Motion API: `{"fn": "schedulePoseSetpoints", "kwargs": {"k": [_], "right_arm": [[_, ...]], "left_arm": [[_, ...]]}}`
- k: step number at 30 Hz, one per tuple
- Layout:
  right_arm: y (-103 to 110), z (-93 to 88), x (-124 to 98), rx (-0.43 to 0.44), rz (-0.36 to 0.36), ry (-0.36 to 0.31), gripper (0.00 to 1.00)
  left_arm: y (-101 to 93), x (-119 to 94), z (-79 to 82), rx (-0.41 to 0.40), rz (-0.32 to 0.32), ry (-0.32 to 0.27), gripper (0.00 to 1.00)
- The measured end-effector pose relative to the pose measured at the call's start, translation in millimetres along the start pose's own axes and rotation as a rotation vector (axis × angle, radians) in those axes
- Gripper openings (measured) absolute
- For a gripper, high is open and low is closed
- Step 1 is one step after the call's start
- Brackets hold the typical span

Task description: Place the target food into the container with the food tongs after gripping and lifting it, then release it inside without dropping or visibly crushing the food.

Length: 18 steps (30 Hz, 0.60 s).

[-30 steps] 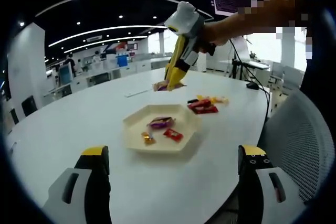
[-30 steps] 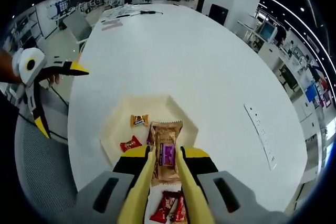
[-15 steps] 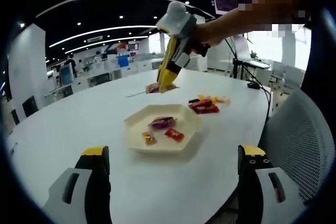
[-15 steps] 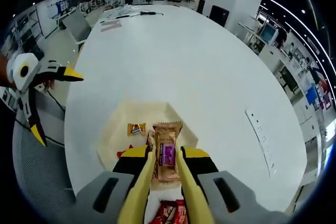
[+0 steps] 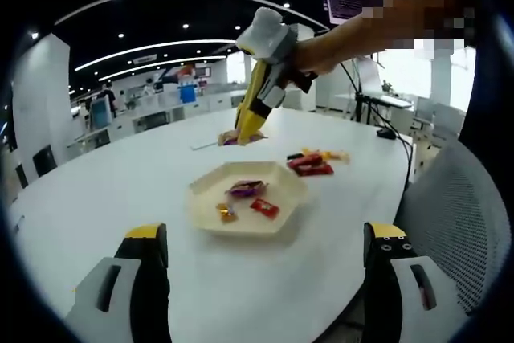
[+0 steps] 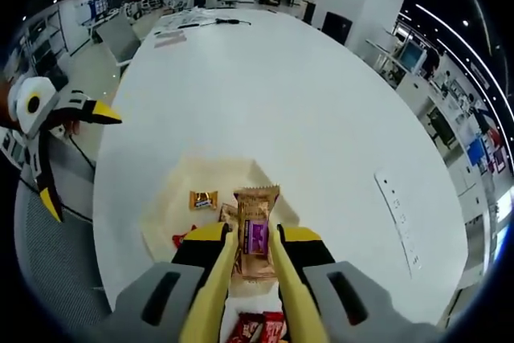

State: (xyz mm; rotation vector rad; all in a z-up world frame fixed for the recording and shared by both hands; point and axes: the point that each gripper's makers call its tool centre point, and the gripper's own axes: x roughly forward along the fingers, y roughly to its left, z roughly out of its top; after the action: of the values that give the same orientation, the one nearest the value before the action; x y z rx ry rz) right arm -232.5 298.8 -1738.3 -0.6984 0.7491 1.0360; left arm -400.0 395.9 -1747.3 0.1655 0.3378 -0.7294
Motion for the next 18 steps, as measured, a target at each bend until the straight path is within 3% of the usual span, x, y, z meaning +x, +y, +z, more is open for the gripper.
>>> {"fn": "schedulePoseSetpoints", "kwargs": {"k": [9,18], "right_arm": [[3,2.4,5,-0.013,0.018,-0.009,0.25],[-2,-3.5,-7,0.006,0.006,-0.015,0.24]], "left_arm": [[-0.6,0,-1.9,0.002,-0.002,0.012,0.98],[-3.4,2,-2.5,0.009,-0.016,0.013,0.98]]}}
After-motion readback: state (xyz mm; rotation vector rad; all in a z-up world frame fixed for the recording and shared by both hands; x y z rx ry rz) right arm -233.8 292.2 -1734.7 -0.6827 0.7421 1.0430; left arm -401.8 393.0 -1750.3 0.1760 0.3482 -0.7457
